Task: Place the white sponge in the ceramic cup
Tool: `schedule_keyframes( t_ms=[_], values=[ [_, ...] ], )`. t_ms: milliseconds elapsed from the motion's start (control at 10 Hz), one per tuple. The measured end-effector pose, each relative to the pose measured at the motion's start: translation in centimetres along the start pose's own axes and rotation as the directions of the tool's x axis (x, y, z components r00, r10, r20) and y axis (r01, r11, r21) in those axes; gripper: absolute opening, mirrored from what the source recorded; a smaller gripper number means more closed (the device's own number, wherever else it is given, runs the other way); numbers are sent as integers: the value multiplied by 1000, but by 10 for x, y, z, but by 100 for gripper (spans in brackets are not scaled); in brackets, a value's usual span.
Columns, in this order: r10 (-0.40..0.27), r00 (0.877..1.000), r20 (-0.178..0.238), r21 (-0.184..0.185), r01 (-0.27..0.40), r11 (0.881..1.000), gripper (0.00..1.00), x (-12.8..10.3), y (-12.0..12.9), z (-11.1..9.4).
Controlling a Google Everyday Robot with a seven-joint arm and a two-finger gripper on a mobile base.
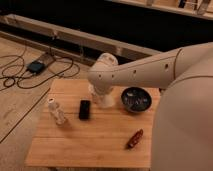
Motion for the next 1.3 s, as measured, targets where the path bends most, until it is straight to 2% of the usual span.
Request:
schedule_keyframes(
  t_ms=[300, 600, 800, 1300],
  values=[
    [-23, 997, 79, -3, 23, 1000, 0, -37, 3, -9],
    [-37, 990, 134, 9, 36, 999, 0, -65, -8, -12],
    [-52, 986, 157, 9, 51, 999, 0, -82, -11, -7],
    [-89, 970, 225, -28, 98, 995, 0, -117, -2, 20]
  ],
)
